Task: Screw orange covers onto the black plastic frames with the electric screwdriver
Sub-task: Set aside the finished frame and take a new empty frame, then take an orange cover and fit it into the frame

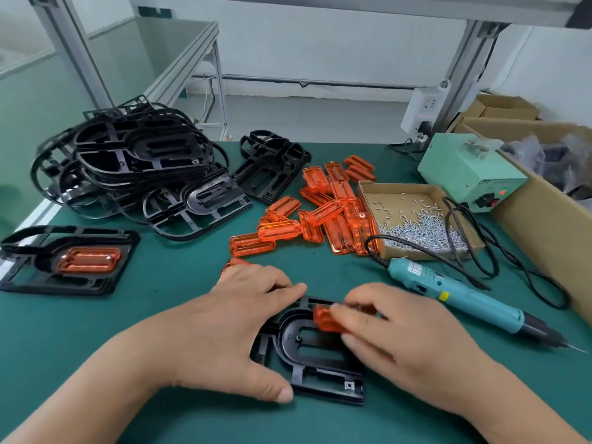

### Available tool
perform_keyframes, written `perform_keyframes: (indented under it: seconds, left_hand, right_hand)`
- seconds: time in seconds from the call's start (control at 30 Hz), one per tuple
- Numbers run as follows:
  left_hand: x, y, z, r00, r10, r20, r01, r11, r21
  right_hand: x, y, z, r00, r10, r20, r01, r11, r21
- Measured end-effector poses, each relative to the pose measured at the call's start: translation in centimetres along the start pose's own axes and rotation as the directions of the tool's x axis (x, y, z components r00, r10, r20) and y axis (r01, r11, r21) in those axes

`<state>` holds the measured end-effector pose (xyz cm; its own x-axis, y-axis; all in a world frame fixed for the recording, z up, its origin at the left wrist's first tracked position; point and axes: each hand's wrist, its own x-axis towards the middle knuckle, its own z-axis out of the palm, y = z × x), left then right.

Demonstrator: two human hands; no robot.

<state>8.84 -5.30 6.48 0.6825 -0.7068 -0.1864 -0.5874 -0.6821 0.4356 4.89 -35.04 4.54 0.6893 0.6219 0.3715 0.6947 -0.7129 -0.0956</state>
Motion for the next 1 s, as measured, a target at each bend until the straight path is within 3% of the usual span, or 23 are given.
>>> perform_keyframes:
  seconds: [0.23,0.6,0.73,0.9,1.0]
  left_hand:
    - [0.2,0.3,0.3,0.998,0.028,-0.059,-0.028,1.0,-0.002]
    - [0.2,0.3,0.4,0.998,0.036,-0.048,-0.038,0.999,-0.032]
    - [0.4,0.3,0.4,0.998,0.033,-0.045,-0.035,0.999,-0.032]
    - [0.4,0.1,0.4,0.999,0.025,-0.036,-0.027,0.999,-0.043]
    - [0.4,0.0,0.5,0.999,0.025,-0.033,-0.026,0.999,-0.044]
  right_hand:
    - [0.5,-0.7,-0.2,0.986,-0.036,0.165,0.031,0.999,0.037]
    - [1.9,-2.2,-0.8,0.949,0.027,0.314,-0.082,0.983,0.165]
    - [2.4,-2.3,-1.1,0.948,0.056,0.314,-0.134,0.964,0.232]
    - [1.7,-2.7,-0.8,0.977,0.053,0.207,-0.114,0.949,0.293]
    - [1.5,-2.1,-0.9,0.97,0.045,0.24,-0.115,0.95,0.289]
